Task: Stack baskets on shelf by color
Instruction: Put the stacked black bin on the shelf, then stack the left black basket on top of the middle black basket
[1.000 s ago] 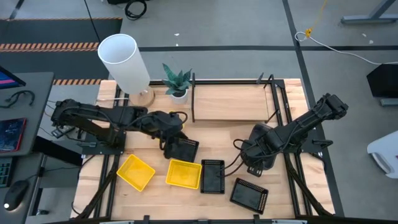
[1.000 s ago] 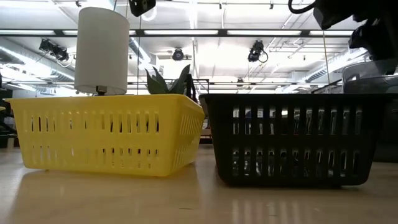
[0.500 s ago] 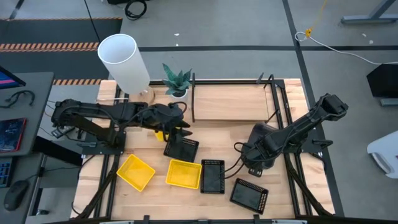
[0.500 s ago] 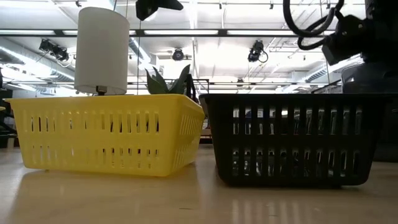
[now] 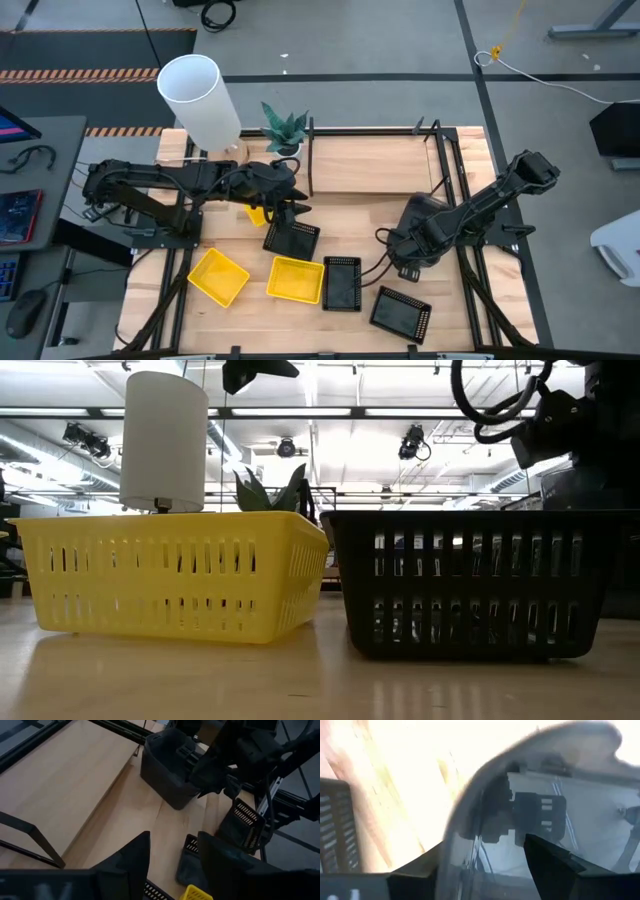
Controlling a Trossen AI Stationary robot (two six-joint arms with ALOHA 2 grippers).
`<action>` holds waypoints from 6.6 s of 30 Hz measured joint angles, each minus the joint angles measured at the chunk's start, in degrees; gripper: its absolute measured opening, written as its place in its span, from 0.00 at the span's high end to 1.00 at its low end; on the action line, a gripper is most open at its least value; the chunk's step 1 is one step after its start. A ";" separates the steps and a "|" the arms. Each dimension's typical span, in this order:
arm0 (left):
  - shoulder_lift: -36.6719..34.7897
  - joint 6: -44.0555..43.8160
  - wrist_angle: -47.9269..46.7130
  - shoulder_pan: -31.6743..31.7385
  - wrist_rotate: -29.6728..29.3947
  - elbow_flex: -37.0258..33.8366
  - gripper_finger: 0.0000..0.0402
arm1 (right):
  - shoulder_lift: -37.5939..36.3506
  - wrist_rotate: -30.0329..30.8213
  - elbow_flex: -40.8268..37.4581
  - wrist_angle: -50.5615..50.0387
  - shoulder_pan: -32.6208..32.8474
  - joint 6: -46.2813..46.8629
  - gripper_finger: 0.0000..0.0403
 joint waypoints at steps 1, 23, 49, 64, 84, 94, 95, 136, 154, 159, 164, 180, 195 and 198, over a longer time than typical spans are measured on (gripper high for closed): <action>0.00 0.00 0.00 0.00 0.00 0.00 0.57 | 0.00 0.03 0.00 0.28 -0.02 -0.36 0.45; 0.00 -0.07 -0.07 -0.17 0.05 0.00 0.57 | 0.00 -0.19 0.00 0.82 0.00 -0.70 0.58; 0.55 -5.98 0.00 -2.21 0.02 0.02 0.57 | 0.00 0.31 -0.02 2.72 0.00 -4.25 0.96; -0.87 -6.10 1.86 -2.23 3.74 0.17 0.57 | 0.02 -0.44 2.47 2.50 -0.04 -3.53 0.96; -0.70 -7.95 7.62 -2.09 1.61 0.15 0.57 | 0.02 -3.54 14.90 -6.82 -0.69 -7.01 0.96; -3.15 1.93 -2.42 -9.88 -12.01 0.11 0.57 | 0.04 -1.48 23.48 -13.58 -0.86 -8.24 0.96; -3.10 1.95 -3.19 -9.91 -12.63 0.11 0.57 | 0.04 -1.21 24.08 -14.05 -1.01 -8.35 0.96; -4.33 -0.02 18.28 7.02 5.74 -17.40 0.57 | -0.09 -2.88 19.73 -21.62 -53.65 -69.25 0.96; -4.33 -1.39 18.31 7.61 6.87 -17.38 0.57 | -0.15 -5.14 15.39 -20.99 -57.55 -71.02 0.76; -4.40 -3.73 18.58 6.76 7.69 -17.35 0.57 | -0.15 -5.15 15.39 -21.59 -56.87 -67.95 0.66; -5.30 -5.24 19.91 4.14 7.93 -17.23 0.57 | -0.15 -5.37 15.99 -22.13 -54.69 -63.73 0.58; -5.64 -8.41 20.52 -1.25 7.83 -17.25 0.57 | -2.37 -3.46 16.75 -25.65 -47.43 -52.19 0.52; -6.21 -11.48 20.41 -1.05 7.65 -17.30 0.57 | -4.63 4.70 29.09 -21.72 -37.75 -41.30 0.51; -7.67 -10.69 20.63 -1.60 7.61 -17.33 0.57 | -3.80 4.32 29.09 -18.63 -33.42 -38.26 0.51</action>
